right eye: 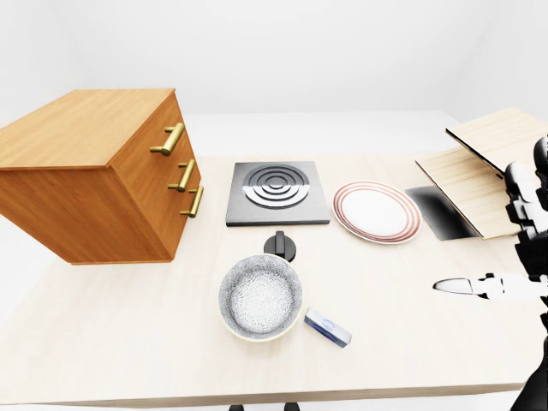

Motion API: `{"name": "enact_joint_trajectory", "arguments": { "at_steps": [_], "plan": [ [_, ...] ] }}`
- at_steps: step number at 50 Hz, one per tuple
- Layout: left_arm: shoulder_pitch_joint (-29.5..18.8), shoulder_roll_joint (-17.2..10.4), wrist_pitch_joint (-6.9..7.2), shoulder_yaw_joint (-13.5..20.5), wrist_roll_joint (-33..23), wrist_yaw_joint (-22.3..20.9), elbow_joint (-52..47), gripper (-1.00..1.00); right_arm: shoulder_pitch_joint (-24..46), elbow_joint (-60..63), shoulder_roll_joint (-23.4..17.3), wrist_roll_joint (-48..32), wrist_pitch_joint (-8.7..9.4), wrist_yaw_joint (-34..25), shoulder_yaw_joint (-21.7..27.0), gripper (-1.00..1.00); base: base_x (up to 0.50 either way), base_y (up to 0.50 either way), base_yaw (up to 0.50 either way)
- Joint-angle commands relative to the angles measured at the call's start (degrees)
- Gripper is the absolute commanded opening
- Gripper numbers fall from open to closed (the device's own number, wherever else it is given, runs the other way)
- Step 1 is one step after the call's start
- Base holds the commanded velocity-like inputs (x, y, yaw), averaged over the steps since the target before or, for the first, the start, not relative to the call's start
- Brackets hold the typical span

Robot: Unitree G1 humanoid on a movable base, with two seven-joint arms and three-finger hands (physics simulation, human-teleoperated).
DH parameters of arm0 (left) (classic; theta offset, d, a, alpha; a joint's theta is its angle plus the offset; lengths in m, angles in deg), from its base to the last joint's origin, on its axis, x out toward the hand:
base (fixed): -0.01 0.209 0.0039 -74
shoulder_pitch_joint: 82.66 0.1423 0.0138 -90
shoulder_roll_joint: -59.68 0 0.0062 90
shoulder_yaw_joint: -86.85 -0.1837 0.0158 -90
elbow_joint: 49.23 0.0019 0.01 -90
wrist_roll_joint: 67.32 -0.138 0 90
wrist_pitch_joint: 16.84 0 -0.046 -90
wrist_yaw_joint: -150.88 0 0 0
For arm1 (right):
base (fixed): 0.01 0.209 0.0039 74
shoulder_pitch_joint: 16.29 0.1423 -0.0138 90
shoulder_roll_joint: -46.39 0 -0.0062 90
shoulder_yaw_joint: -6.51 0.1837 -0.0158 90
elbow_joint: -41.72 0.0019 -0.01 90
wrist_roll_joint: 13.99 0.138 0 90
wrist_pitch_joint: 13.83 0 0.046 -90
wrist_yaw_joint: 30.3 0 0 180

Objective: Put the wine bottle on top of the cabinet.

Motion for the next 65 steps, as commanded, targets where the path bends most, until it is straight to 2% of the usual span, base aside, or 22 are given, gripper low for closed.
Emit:
{"name": "enact_joint_trajectory", "arguments": {
  "at_steps": [1,4,6,8,10,11,15,17,18,19,22,32,35,41,49,55,60,65],
  "plan": [
    [-1.5,-3.3,0.0,0.8,0.4,-0.9,3.9,-1.0,1.3,-1.8,-0.9,0.4,0.0,1.3,-1.9,1.0,0.0,0.0,0.0],
    [-0.2,-3.5,0.0,1.2,0.3,-1.0,2.8,-1.0,1.2,-1.7,-0.8,0.7,0.0,1.6,-2.2,1.0,0.0,0.0,0.0],
    [-1.1,-3.8,0.0,0.9,-0.1,-1.4,3.5,-1.0,1.0,-1.9,-0.8,0.7,0.0,1.6,-2.2,1.0,0.0,0.0,0.0],
    [2.0,-3.7,0.0,1.9,0.5,-0.8,1.8,-1.0,0.8,-2.1,-0.8,0.9,0.0,1.5,-2.1,1.0,0.0,0.0,0.0],
    [2.8,-3.8,0.0,1.9,0.6,-0.8,1.5,-1.0,0.6,-1.7,-0.8,1.2,0.0,1.5,-1.9,1.0,0.0,0.0,0.0],
    [1.7,-4.0,0.0,1.6,0.4,-1.1,2.2,-1.0,0.6,-1.7,-0.8,1.2,0.0,1.5,-1.9,1.0,0.0,0.0,0.0],
    [5.6,-3.5,0.0,1.9,0.5,1.0,3.4,-1.0,0.2,-1.0,-0.8,1.3,0.0,1.5,-1.6,1.0,0.0,0.0,0.0],
    [6.3,-3.0,0.0,1.4,0.6,-0.1,4.8,-1.0,0.0,-0.9,-0.6,1.2,0.0,1.4,-1.6,1.0,0.0,0.0,0.0],
    [6.1,-2.9,0.0,1.4,0.6,-0.4,5.3,-1.0,-0.1,-0.9,-0.6,1.0,0.0,1.4,-1.6,1.0,0.0,0.0,0.0],
    [3.5,-2.9,0.0,0.8,0.2,-1.7,7.0,-1.0,-0.1,-1.0,-0.5,0.9,0.0,1.4,-1.7,1.0,0.0,0.0,0.0],
    [5.9,-2.5,0.0,1.6,0.7,-0.5,7.6,-1.0,0.2,-1.6,-0.3,0.5,0.0,1.6,-2.3,1.0,0.0,0.0,0.0],
    [5.5,-1.8,0.0,1.6,1.1,2.0,14.1,-1.0,0.4,-1.5,-0.1,-0.1,0.0,2.0,-3.3,1.0,0.0,0.0,0.0],
    [4.9,-1.6,0.0,1.5,0.7,4.0,16.8,-1.0,0.1,-1.6,0.1,-0.1,0.0,1.9,-3.1,1.0,0.0,0.0,0.0],
    [4.2,-2.2,0.0,1.4,0.1,6.0,19.8,-1.0,-0.3,-2.2,0.0,-0.2,0.0,1.3,-2.2,1.0,0.0,0.0,0.0],
    [3.6,-2.8,0.0,0.3,-2.2,4.3,20.3,-1.0,0.4,-3.5,0.4,-0.5,0.0,1.8,-3.7,1.0,0.0,0.0,0.0],
    [3.8,-3.0,0.0,0.1,-4.8,5.0,21.5,-1.0,0.1,-4.5,0.4,-0.4,0.0,1.7,-3.9,1.0,0.0,0.0,0.0],
    [4.4,-2.4,0.0,0.2,-6.2,5.5,22.6,-1.0,-0.5,-4.5,0.5,-0.3,0.0,1.5,-3.5,1.0,0.0,0.0,0.0],
    [3.7,-1.7,0.0,0.2,-7.1,4.2,22.9,-1.0,-1.1,-4.5,0.8,-0.3,0.0,1.2,-3.0,1.0,0.0,0.0,0.0]
  ]
}}
